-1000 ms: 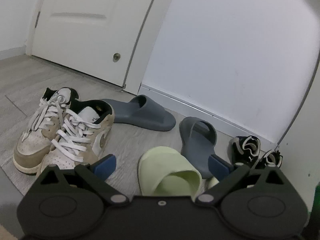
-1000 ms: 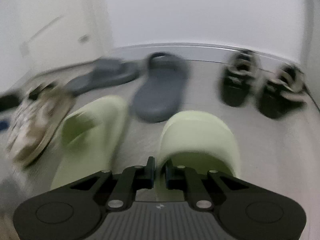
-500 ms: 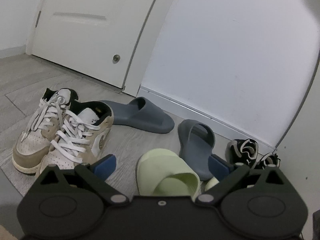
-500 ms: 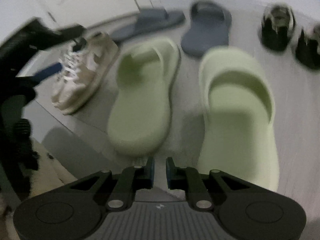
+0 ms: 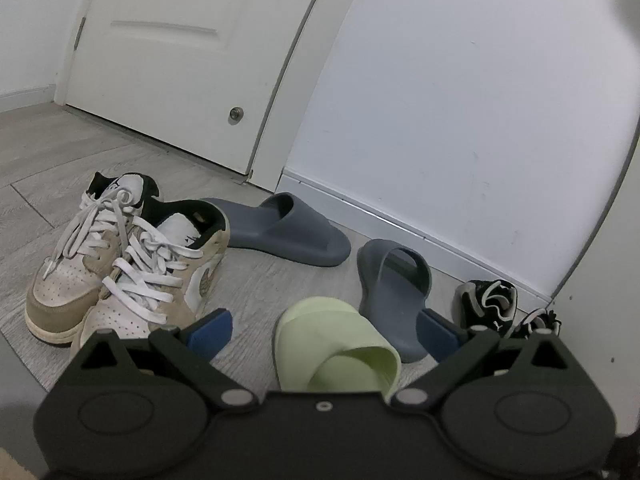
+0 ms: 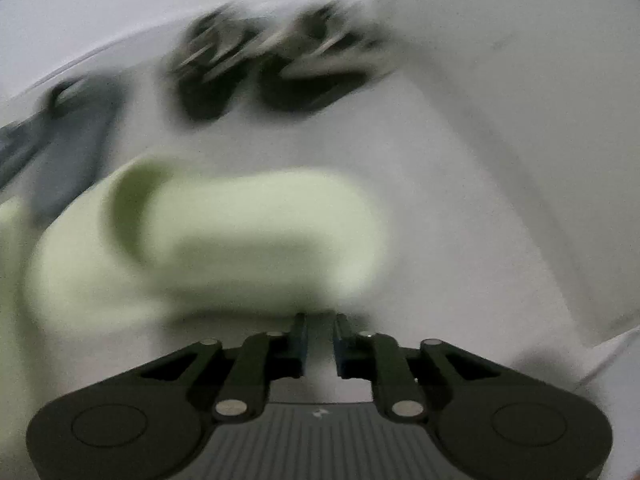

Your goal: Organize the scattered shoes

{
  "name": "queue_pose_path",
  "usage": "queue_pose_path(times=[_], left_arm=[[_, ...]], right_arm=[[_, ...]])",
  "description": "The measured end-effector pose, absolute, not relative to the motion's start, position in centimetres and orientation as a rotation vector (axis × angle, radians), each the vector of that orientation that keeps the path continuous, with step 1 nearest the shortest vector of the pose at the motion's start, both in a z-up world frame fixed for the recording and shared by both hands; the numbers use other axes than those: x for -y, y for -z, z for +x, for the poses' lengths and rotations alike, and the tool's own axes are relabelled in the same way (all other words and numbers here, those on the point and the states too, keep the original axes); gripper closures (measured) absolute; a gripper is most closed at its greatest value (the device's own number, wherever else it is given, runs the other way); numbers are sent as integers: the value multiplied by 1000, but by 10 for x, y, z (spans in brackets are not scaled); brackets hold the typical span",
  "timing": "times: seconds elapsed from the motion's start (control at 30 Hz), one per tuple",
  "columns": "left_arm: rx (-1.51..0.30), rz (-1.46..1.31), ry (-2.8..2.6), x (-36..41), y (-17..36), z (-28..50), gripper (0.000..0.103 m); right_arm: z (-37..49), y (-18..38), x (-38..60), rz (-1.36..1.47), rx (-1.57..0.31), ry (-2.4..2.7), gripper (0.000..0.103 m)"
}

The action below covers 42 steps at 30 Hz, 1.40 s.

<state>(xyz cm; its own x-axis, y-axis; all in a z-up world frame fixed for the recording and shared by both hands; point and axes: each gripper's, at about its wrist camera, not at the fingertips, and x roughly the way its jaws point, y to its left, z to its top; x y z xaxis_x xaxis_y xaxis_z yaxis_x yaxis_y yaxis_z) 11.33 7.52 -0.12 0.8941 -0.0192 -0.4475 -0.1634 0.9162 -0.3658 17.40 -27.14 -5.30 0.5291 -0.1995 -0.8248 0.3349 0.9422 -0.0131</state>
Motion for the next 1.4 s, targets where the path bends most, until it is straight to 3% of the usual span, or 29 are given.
queue_pose_path(times=[0.1, 0.27, 0.4, 0.57, 0.83, 0.93, 1.0, 1.03, 1.1, 1.4], left_arm=[[-461, -403, -75, -74, 1, 113, 3], [-462, -389, -72, -72, 0, 112, 3], [-464, -396, -78, -73, 0, 112, 3], [-463, -395, -79, -73, 0, 111, 3], [-461, -394, -73, -72, -1, 112, 3], [-467, -386, -69, -71, 0, 113, 3], [-471, -385, -69, -70, 0, 114, 3], [-472, -387, -69, -71, 1, 114, 3], [-472, -396, -70, -73, 2, 115, 3], [-475, -402, -68, -73, 2, 115, 3]], right_arm=[[158, 30, 265, 229, -773, 260, 70], [148, 21, 201, -32, -592, 16, 24], [155, 43, 149, -281, -596, -75, 17], [158, 67, 136, -506, -627, -45, 16], [158, 44, 223, -84, -879, 276, 15], [149, 29, 248, 152, -816, 286, 15], [141, 19, 252, 250, -695, 260, 9], [141, 17, 251, 264, -664, 256, 1], [155, 21, 250, 281, -647, 256, 0], [216, 69, 273, 396, -801, 297, 0]])
